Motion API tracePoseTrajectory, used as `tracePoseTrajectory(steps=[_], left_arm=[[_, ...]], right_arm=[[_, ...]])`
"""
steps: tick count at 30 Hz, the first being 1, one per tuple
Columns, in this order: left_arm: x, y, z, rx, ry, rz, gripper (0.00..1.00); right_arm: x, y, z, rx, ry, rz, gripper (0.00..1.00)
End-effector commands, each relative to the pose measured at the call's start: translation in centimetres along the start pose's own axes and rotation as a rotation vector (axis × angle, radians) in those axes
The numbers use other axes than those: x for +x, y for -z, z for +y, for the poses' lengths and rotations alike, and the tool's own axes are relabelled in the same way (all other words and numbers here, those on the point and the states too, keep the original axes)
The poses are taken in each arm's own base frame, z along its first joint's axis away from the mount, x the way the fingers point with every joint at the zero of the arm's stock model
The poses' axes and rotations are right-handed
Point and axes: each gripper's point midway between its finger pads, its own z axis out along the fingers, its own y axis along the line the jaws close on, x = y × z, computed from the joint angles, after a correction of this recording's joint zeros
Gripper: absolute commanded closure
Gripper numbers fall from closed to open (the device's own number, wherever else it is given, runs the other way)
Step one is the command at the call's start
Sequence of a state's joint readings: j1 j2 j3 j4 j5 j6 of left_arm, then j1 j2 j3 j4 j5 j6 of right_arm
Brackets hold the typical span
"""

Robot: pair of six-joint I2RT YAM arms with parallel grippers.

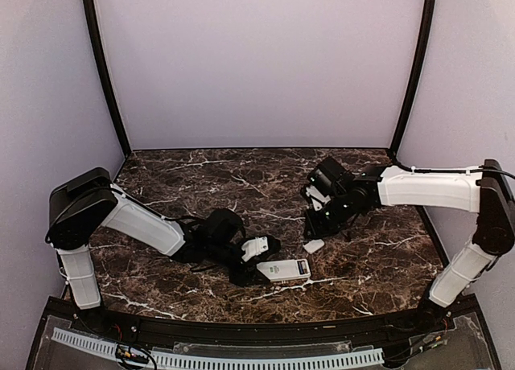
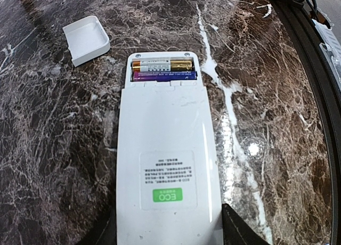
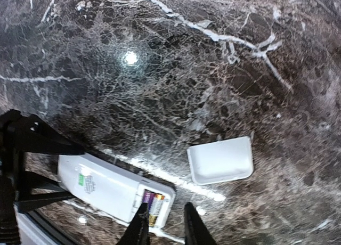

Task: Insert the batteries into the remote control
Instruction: Adjust the battery in the battery compartment, then pick up the battery cover at the center of the board.

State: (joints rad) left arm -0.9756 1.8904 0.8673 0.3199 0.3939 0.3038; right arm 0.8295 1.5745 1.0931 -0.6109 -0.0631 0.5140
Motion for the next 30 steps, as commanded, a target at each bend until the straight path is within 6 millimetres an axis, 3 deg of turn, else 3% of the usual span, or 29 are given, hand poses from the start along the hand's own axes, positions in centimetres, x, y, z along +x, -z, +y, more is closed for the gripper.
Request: tracePoseTrajectory(steps=[1,3,6,13,19,24,30], left_arm=[[6.0,-0.5,-1.1,0.026,0.074,0.199,0.55],[5.8,-0.4,-1.3,0.033,0.069,0.194,0.42],[5.3,0.0,-1.3,0.026,0.054,0.182,0.33],[2.9,2.1,-0.9,-0.02,0.008,0.123,0.1],[0.4,3.9,-1.1,-0.027,-0.024,0.06,0.08],[-0.5,4.5,-1.0,-0.039,-0.047,0.041,0.08],[-1.2,5.0,-0.8,-0.057,-0.062,0.023,0.08]], right_arm=[[0.2,-0.5,-3.9,0.233,0.115,0.082,0.74],[0.1,-1.0,-4.4,0.267,0.154,0.111,0.69],[0.1,-2.3,-4.0,0.245,0.185,0.143,0.65],[0.7,-4.6,-3.8,0.226,0.209,0.193,0.65],[1.1,-5.5,-3.5,0.201,0.215,0.224,0.75],[1.5,-6.1,-2.9,0.177,0.217,0.234,0.8],[2.6,-7.1,-3.6,0.209,0.218,0.28,0.86]])
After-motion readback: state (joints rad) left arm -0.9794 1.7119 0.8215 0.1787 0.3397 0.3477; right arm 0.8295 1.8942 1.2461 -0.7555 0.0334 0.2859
